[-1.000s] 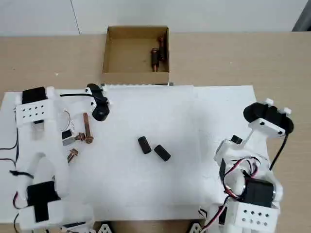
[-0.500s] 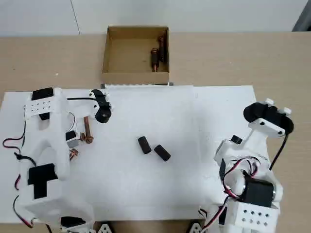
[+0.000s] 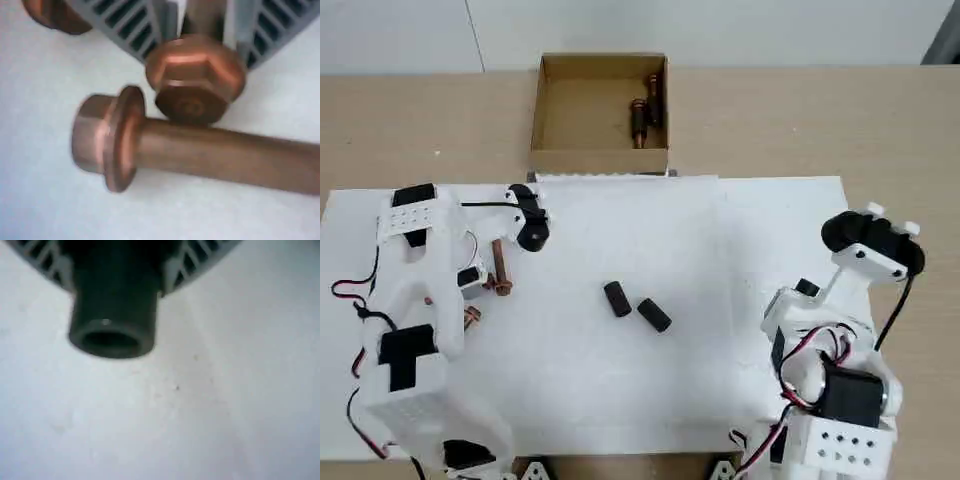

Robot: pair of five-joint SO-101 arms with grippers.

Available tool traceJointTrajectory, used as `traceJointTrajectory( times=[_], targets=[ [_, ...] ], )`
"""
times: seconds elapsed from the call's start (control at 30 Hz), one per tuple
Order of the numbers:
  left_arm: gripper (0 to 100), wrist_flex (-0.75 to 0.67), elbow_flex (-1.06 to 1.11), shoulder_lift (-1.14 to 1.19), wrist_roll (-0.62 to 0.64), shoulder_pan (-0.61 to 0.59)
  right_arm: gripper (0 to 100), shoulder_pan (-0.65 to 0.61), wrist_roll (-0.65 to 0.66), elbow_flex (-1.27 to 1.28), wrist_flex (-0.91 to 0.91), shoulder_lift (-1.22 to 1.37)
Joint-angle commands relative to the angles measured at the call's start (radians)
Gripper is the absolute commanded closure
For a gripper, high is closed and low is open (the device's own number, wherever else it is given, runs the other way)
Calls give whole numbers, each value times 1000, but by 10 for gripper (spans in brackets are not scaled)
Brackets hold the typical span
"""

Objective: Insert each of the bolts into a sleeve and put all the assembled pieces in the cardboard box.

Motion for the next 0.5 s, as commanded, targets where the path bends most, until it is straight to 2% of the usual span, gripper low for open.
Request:
traceJointTrajectory(
  times=[0.0,0.17,0.37,0.47],
  targets=[
    [996,-11,-8,-8,-32,0,995,4,-5,-9,1,-12],
    [994,0,-10,-14,-31,0,995,2,-5,-18,1,-13],
    [994,160,-79,-150,-25,26,995,2,21,-91,1,-13],
    [994,176,-84,-249,41,58,995,2,57,-95,1,-13]
  ],
)
